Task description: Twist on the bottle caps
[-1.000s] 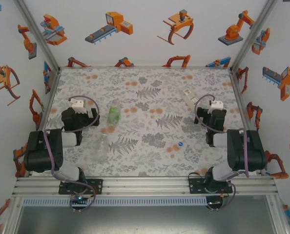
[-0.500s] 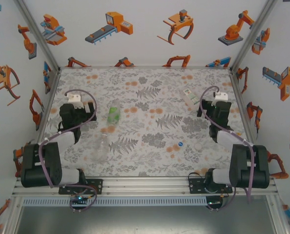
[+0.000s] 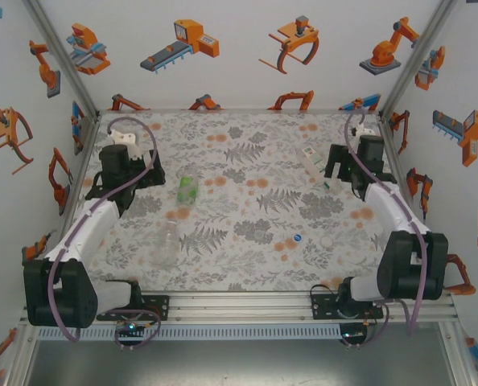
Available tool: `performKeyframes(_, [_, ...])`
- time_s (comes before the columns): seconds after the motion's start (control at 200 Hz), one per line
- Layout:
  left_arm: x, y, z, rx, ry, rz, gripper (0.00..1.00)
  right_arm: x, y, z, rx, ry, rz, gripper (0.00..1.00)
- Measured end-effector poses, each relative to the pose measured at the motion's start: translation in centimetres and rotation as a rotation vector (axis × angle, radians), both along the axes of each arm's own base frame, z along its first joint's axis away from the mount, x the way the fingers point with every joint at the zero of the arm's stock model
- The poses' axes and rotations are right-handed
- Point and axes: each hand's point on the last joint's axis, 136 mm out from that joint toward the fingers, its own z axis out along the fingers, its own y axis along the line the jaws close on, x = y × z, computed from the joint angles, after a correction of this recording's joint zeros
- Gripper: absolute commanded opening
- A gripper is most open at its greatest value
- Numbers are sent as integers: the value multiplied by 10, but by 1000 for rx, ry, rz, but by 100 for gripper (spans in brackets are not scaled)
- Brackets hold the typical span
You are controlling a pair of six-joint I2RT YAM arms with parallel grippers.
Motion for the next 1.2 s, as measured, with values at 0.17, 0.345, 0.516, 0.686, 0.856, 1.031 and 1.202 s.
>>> performKeyframes(0.17, [-10,-25,14,-85,95,-115,99,14,17,-11,27,105,105,74])
performKeyframes(0.345, [-23,-49,28,-142,178,-259,99,9,34,-37,-10,190,246,75])
performKeyframes(0.516, [-36,-54,18,-116,225,-323,100,19,45,-42,-96,217,401,75])
performKeyframes(0.686, [-47,-52,0,-103,281,-332,97,39,46,-46,-166,245,492,75])
performKeyframes(0.856, [-52,-50,-1,-99,280,-334,97,47,46,-66,-185,297,540,74])
performKeyframes(1.031, [-51,-49,0,-99,275,-330,97,46,50,-86,-168,336,572,73])
performKeyframes(1.202, [-52,-49,1,-99,273,-330,97,51,54,-101,-166,361,598,70])
